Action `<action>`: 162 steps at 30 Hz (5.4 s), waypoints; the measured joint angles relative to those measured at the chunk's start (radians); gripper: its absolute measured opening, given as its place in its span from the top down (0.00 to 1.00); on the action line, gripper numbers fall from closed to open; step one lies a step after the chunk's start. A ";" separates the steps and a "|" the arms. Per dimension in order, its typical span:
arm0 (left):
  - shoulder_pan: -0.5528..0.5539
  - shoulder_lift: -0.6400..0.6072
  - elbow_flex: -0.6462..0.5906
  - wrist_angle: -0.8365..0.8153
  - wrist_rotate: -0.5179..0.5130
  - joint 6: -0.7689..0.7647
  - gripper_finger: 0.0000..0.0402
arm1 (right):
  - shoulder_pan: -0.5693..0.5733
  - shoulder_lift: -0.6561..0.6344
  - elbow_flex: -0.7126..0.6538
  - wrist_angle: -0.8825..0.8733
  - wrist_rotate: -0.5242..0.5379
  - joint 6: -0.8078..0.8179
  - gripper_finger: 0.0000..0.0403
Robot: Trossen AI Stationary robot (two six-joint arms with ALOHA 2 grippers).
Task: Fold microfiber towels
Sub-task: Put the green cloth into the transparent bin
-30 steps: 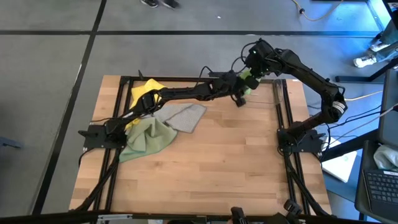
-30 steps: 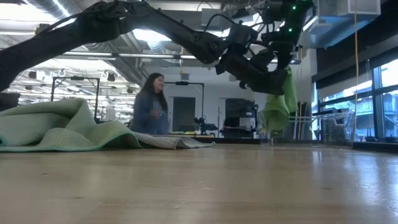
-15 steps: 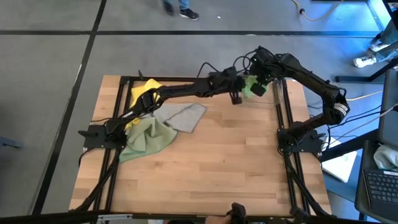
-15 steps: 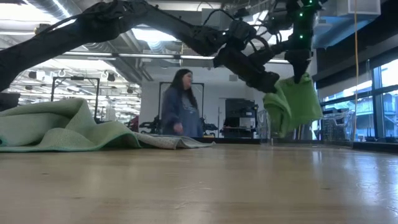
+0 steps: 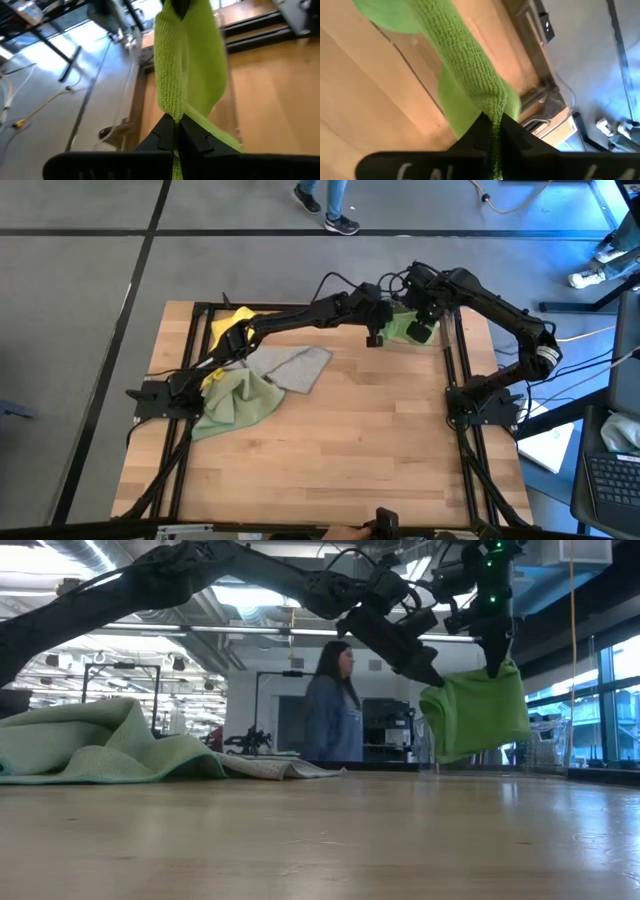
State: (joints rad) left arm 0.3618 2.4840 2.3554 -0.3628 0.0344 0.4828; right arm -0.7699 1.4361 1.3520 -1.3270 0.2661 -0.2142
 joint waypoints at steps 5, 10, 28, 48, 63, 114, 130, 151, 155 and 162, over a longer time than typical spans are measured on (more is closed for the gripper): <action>0.001 0.000 0.000 0.000 0.008 0.054 0.99 | -0.014 0.000 -0.077 0.029 -0.004 -0.001 0.96; 0.006 0.001 0.000 0.008 -0.035 0.157 1.00 | -0.025 0.000 -0.169 0.140 0.013 -0.039 0.96; 0.079 0.003 -0.125 0.284 0.103 0.308 0.99 | -0.087 0.000 -0.165 0.294 0.171 -0.138 0.96; 0.083 0.052 -0.134 0.345 0.082 0.362 1.00 | -0.151 0.002 -0.210 0.312 0.052 -0.126 0.96; 0.095 0.051 -0.134 0.408 -0.010 0.391 1.00 | -0.179 0.002 -0.265 0.445 0.151 -0.178 0.96; 0.080 0.104 -0.133 0.471 0.232 0.154 0.74 | -0.176 -0.015 -0.264 0.376 -0.057 -0.183 0.94; 0.076 0.104 -0.133 0.471 0.210 0.153 0.74 | -0.174 -0.015 -0.263 0.134 -0.269 -0.181 0.76; 0.152 0.078 -0.004 0.406 -0.150 0.261 0.74 | -0.174 -0.014 -0.250 0.092 -0.314 -0.163 0.75; 0.205 0.012 -0.017 0.329 -0.155 0.161 0.74 | -0.183 -0.015 -0.217 0.165 -0.210 -0.153 0.75; 0.284 -0.105 -0.014 0.076 0.118 -0.132 0.74 | -0.191 0.025 -0.289 0.391 -0.306 -0.156 0.75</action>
State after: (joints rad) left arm 0.6460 2.3792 2.3410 -0.2866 0.1525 0.3504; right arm -0.9614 1.4606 1.0629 -0.9355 -0.0395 -0.3702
